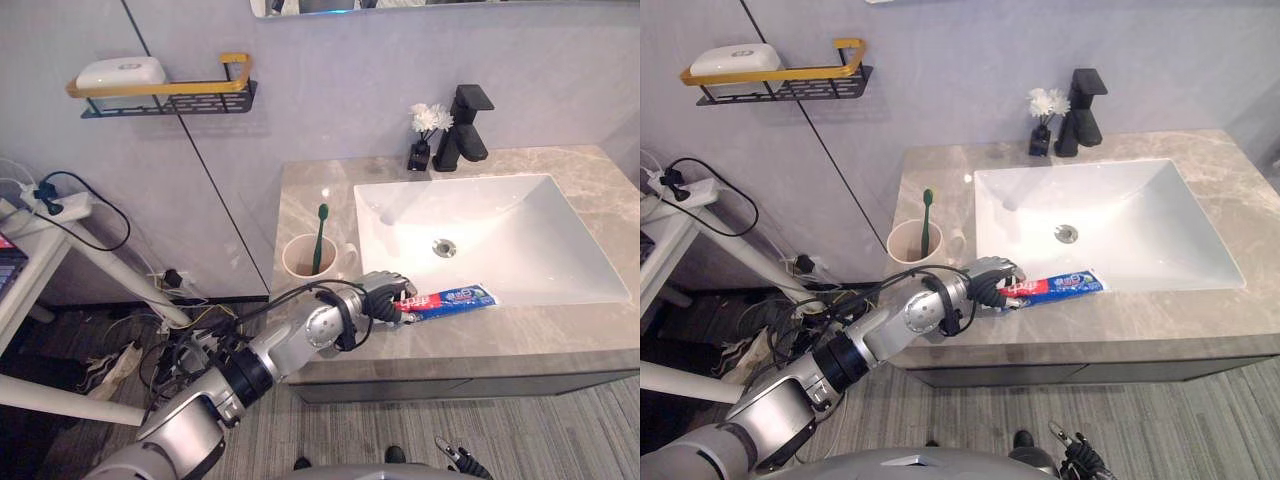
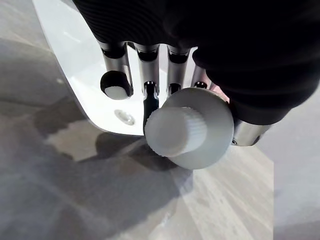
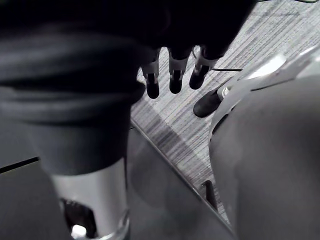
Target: Organize washtable
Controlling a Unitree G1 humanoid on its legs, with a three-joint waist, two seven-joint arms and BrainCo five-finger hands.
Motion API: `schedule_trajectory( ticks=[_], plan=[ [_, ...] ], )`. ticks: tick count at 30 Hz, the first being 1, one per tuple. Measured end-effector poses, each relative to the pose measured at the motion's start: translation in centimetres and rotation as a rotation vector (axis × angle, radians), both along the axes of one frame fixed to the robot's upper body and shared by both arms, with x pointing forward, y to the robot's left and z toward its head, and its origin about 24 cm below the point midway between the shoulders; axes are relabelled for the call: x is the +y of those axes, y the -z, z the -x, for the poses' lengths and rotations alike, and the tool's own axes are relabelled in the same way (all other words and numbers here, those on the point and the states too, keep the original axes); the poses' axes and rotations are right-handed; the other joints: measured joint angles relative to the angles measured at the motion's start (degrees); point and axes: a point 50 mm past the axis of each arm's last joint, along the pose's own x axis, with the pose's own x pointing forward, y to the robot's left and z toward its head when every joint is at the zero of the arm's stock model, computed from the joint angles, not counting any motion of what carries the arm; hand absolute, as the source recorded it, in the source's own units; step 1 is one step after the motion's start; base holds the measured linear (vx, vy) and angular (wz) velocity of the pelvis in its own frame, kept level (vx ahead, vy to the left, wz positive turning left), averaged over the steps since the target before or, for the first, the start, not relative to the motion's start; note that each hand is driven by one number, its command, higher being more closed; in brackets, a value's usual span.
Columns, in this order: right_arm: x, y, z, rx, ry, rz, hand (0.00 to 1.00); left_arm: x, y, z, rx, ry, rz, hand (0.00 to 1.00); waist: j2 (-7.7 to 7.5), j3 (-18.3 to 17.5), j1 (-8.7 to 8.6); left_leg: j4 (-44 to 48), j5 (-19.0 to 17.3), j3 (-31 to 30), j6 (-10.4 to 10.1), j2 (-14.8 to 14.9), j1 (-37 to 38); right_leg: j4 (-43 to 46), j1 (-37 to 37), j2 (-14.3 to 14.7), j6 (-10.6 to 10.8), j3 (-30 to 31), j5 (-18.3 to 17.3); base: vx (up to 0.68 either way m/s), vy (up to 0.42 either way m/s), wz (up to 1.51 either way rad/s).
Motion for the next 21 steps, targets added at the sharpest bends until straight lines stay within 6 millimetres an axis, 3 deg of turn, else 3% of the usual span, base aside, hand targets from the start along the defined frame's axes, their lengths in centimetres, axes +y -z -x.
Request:
schedule_trajectory(
  ticks=[14, 18, 21],
  plan=[
    [-0.1, 0.0, 0.0, 0.006, 0.005, 0.007, 0.00, -0.1, -0.2, 0.1, -0.039, -0.003, 0.000, 1.00, 0.46, 0.00, 0.01, -0.01, 0.00, 0.05, 0.00, 0.01, 0.01, -0.01, 0.01, 0.02, 0.00, 0.02, 0.00, 0.00, 0.000, 0.00],
    [-0.1, 0.0, 0.5, 0.009, 0.042, 0.002, 0.00, -0.6, -1.1, 0.8, -0.115, 0.034, -0.010, 1.00, 0.58, -0.09, 0.31, 0.19, -0.01, 0.36, 0.00, 0.00, -0.61, 0.01, -0.60, -0.09, 0.00, 0.52, 0.01, 0.00, 0.002, -0.03],
    [-0.4, 0.1, 1.6, 0.027, 0.067, 0.007, 0.00, -2.1, -2.6, 2.6, -0.160, 0.136, 0.040, 1.00, 0.58, -0.09, 1.21, 0.37, -0.02, 2.04, 0.02, 0.00, -0.96, 0.78, -2.07, -0.10, -0.01, 2.41, 0.01, 0.01, 0.013, -0.24]
  ],
)
